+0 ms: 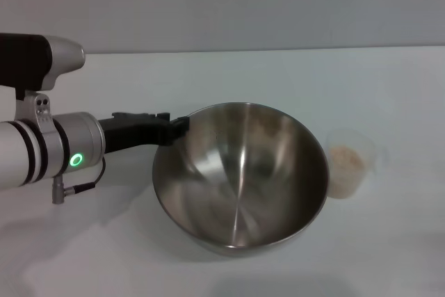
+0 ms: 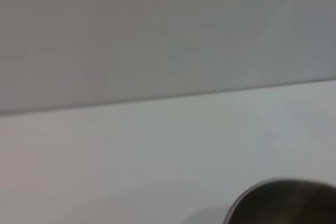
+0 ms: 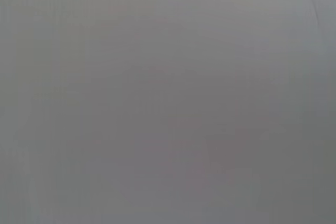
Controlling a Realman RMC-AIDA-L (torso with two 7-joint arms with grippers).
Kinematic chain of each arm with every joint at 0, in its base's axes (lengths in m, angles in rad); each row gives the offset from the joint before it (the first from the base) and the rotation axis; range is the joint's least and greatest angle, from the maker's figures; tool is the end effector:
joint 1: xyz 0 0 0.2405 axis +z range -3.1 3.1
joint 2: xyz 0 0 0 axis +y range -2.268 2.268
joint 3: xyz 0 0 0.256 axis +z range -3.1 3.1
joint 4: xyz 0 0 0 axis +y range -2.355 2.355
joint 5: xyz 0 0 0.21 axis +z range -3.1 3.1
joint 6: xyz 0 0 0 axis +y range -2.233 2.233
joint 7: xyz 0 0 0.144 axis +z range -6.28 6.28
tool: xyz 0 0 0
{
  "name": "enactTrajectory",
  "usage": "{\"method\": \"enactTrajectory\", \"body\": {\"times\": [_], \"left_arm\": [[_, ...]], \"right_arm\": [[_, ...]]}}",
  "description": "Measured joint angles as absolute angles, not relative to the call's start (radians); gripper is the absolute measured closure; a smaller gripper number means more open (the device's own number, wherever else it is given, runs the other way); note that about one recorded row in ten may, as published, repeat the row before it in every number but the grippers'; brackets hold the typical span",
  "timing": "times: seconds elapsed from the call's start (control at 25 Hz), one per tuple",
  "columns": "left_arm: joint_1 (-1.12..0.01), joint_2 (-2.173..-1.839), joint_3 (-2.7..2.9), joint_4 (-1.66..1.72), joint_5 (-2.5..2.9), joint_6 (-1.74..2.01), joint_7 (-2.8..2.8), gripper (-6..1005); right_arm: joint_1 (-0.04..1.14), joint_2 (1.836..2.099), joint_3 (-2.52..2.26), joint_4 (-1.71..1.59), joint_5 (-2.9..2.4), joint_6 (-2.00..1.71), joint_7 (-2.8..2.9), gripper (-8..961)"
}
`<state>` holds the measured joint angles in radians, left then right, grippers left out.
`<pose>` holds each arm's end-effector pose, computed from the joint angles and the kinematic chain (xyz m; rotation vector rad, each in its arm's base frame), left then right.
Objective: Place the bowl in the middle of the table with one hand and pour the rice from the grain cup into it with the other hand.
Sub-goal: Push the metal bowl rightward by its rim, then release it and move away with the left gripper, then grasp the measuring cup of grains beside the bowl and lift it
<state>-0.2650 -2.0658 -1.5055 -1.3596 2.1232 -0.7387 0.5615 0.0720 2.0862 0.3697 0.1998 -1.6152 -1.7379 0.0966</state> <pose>-0.1926 0.3556 -0.0259 -2.2753 -1.0469 -0.3905 0.3741 0.1752 0.0347 -1.1242 0.4355 0.7361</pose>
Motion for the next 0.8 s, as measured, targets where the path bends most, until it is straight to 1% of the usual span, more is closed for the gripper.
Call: {"method": "enactTrajectory", "body": {"times": [0.32,0.36,0.48,0.6,0.64,0.68,0.72,0.76,0.8], "left_arm": [[-0.189,-2.065,-1.508,-1.518,2.025,-0.715,0.753,579],[-0.189,-2.065,-1.508,-1.518,2.025,-0.715,0.753,538],[-0.061,-2.066,-1.398,-1.637,2.027,-0.415,1.022,415],[-0.038,-2.066,-1.362,-1.639,2.027,-0.326,1.080,301],[0.013,-2.066,-1.193,-1.575,2.069,0.112,1.225,268],[0.009,-2.067,-1.094,-1.462,2.133,0.440,1.236,236],[0.009,-2.067,-1.094,-1.462,2.133,0.440,1.236,203],[-0.012,-2.069,-1.022,-1.324,2.177,0.723,1.185,171],[-0.023,-2.069,-1.000,-1.258,2.190,0.847,1.140,171]], "right_arm": [[0.072,2.085,0.370,0.199,-1.615,-1.738,0.096,134],[0.072,2.085,0.370,0.199,-1.615,-1.738,0.096,134],[0.071,2.086,0.367,0.197,-1.615,-1.737,0.091,134],[0.068,2.087,0.353,0.192,-1.615,-1.737,0.089,134],[0.066,2.088,0.335,0.189,-1.615,-1.737,0.089,134],[0.063,2.088,0.289,0.180,-1.615,-1.737,0.088,134],[0.063,2.088,0.289,0.180,-1.615,-1.737,0.088,134],[0.063,2.088,0.263,0.174,-1.615,-1.736,0.087,134],[0.063,2.088,0.235,0.167,-1.615,-1.735,0.084,134]]}}
